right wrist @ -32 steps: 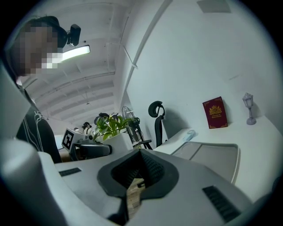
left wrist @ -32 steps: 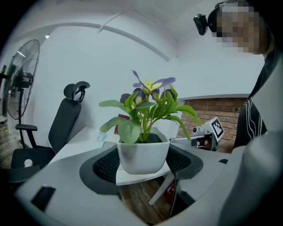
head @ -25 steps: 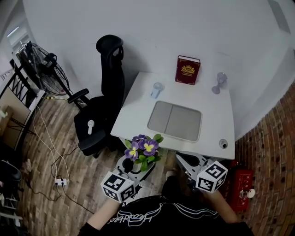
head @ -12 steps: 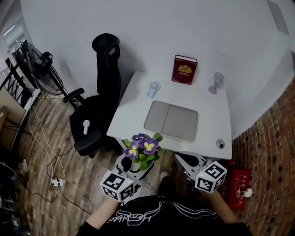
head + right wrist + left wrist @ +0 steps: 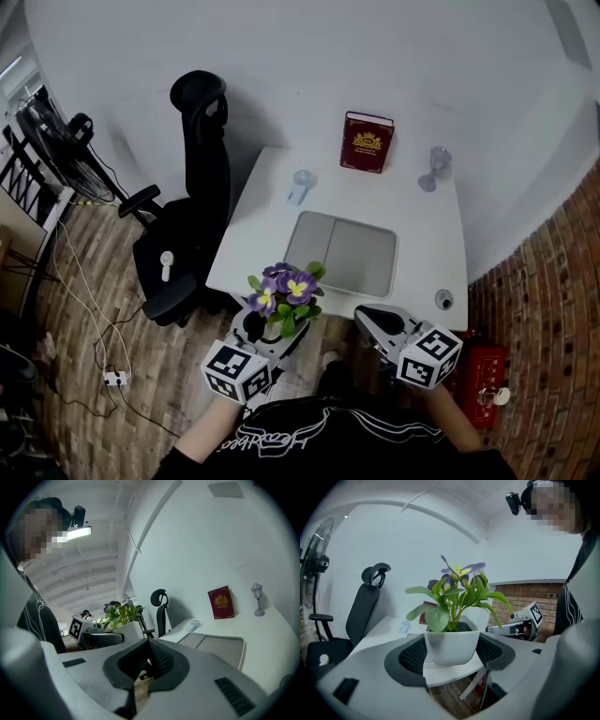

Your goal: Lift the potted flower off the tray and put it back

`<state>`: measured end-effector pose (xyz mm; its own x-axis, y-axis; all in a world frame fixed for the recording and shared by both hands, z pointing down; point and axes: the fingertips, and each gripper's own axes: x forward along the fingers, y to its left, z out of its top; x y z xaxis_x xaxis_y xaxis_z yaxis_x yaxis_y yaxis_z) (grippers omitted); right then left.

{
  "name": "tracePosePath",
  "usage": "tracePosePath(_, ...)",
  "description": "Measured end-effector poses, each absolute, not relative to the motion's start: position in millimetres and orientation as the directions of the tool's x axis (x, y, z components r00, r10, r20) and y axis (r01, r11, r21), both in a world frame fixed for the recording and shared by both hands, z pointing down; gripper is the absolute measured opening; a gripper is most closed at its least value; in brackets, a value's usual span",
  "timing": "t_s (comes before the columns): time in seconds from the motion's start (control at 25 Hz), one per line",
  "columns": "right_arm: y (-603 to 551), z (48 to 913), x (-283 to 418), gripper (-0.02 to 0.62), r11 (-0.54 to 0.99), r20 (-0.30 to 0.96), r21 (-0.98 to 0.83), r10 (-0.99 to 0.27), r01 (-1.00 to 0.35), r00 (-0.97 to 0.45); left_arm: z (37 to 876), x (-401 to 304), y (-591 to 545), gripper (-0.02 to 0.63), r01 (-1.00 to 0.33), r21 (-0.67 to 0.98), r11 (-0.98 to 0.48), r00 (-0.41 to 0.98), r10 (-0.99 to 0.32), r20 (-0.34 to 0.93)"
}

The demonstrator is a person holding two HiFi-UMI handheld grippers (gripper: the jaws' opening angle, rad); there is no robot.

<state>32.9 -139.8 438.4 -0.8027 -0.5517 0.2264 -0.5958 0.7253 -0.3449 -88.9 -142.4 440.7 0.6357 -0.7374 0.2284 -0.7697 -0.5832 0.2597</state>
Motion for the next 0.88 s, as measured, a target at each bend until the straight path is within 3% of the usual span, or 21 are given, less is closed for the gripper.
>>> tracePosePath(0.88,-244,431,78,0.003,0.741,0.247,-0.316,-0.539,-0.592,-0.806,506,-74,-272,0.344,-0.862,0.149,-0.484,0.503,-0.786,0.358)
